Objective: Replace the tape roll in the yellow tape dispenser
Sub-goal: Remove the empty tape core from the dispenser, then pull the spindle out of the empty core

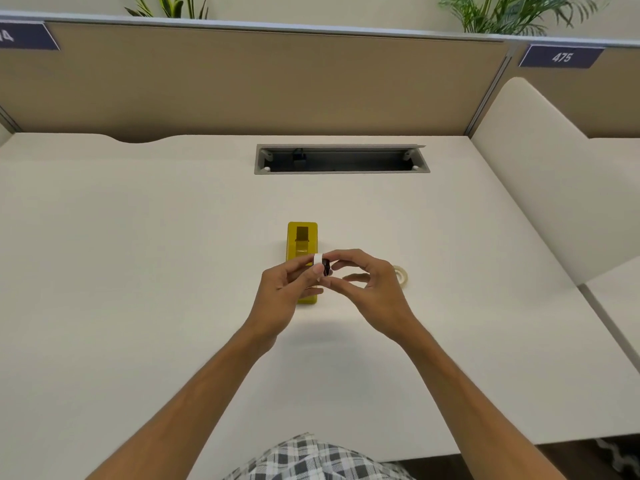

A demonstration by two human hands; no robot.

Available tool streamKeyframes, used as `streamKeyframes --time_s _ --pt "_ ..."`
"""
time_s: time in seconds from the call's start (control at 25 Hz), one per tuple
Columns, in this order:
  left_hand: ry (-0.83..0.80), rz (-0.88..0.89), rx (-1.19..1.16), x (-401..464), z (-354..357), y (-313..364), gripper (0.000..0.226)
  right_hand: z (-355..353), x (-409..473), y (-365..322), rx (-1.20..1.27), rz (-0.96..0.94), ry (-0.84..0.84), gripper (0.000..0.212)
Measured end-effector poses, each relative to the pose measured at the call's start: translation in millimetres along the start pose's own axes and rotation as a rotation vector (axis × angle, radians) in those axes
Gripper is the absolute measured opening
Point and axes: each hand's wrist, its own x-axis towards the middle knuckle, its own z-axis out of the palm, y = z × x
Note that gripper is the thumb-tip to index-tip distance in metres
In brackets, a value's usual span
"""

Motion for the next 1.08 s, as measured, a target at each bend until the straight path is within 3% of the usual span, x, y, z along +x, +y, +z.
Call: streamKeyframes --time_s 0.28,0.92,1.08 --pt "-0.096 -0.101 -0.096 9.4 30.6 -2.7 0.036 -40.4 -2.1 5.0 0.041 0.055 -0.027 0.024" --pt "-0.111 -0.143 -0.079 17.4 48.8 -9.8 0.029 -65.1 0.5 19.2 0.161 0.162 -0.11 0.015" --pt "-0.024 -0.137 -0.05 20.4 48.2 -15.6 0.027 -62.1 0.6 24.9 0.147 0.181 0.041 0.019"
